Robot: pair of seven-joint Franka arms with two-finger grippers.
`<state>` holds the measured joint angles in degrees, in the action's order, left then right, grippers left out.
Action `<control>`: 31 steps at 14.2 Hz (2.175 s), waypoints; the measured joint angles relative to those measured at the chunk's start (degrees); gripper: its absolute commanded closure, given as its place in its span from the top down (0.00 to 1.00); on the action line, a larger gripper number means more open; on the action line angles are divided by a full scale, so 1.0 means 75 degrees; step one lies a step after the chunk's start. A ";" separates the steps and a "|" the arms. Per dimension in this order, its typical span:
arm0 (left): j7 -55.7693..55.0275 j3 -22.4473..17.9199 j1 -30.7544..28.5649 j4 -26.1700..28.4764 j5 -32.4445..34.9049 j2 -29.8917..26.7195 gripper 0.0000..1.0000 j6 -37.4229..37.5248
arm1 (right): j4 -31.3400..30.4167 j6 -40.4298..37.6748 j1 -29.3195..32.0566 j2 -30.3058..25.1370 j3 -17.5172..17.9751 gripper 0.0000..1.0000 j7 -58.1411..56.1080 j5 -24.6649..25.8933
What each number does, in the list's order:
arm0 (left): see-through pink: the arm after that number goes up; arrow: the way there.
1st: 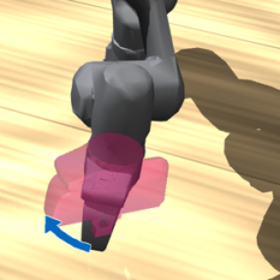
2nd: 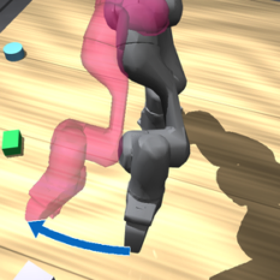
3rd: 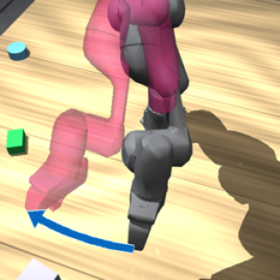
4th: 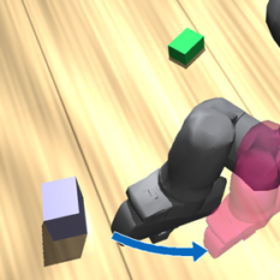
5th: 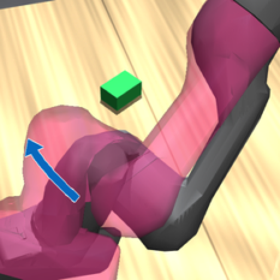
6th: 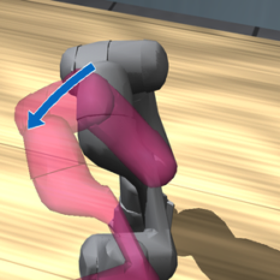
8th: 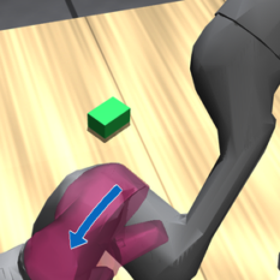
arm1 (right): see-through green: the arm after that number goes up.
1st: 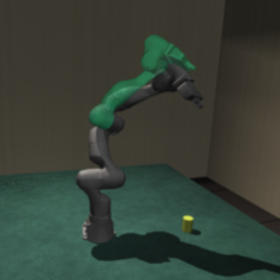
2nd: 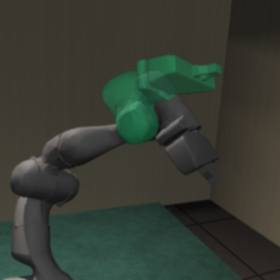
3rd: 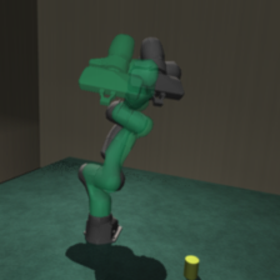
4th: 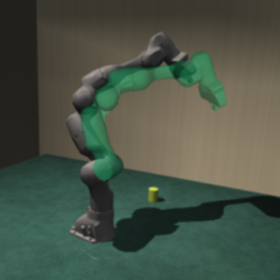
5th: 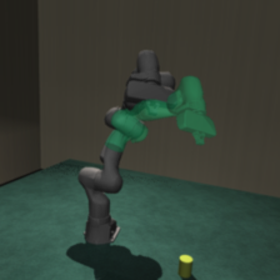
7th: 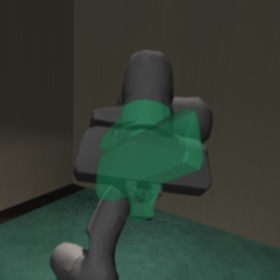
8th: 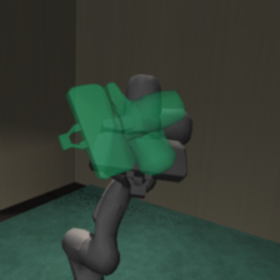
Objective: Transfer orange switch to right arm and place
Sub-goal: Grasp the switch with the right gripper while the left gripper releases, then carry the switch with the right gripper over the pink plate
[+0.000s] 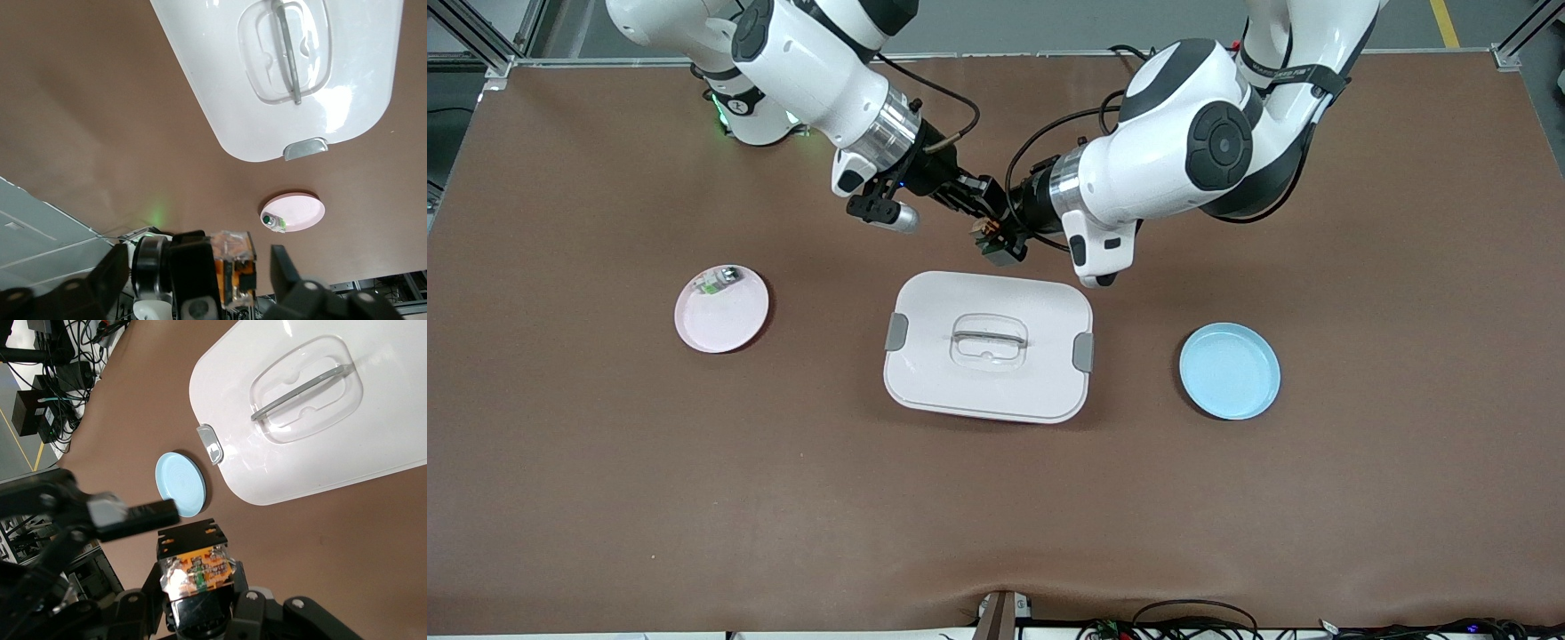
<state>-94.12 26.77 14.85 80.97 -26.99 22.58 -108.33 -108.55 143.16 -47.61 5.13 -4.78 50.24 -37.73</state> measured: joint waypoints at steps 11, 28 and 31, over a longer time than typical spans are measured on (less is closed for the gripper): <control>0.2718 -0.0049 -0.1118 -0.0278 0.2355 -0.0222 1.00 0.0335 | -0.0009 -0.0897 0.0102 -0.0006 -0.0080 0.00 -0.0491 0.1070; 0.9176 -0.0103 -0.4181 -0.0344 0.4280 -0.1161 1.00 0.1671 | -0.0121 -0.5268 0.3111 -0.0850 -0.0201 0.00 -0.9897 0.5339; 1.0004 -0.0107 -0.4544 -0.0343 0.4280 -0.1534 1.00 0.2223 | -0.0385 -0.5205 0.3700 -0.0853 -0.0214 0.00 -1.1335 0.5389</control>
<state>-19.10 25.97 -19.23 78.40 5.11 11.08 -91.65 -111.43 104.12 -19.85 -1.27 -6.39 -34.77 2.69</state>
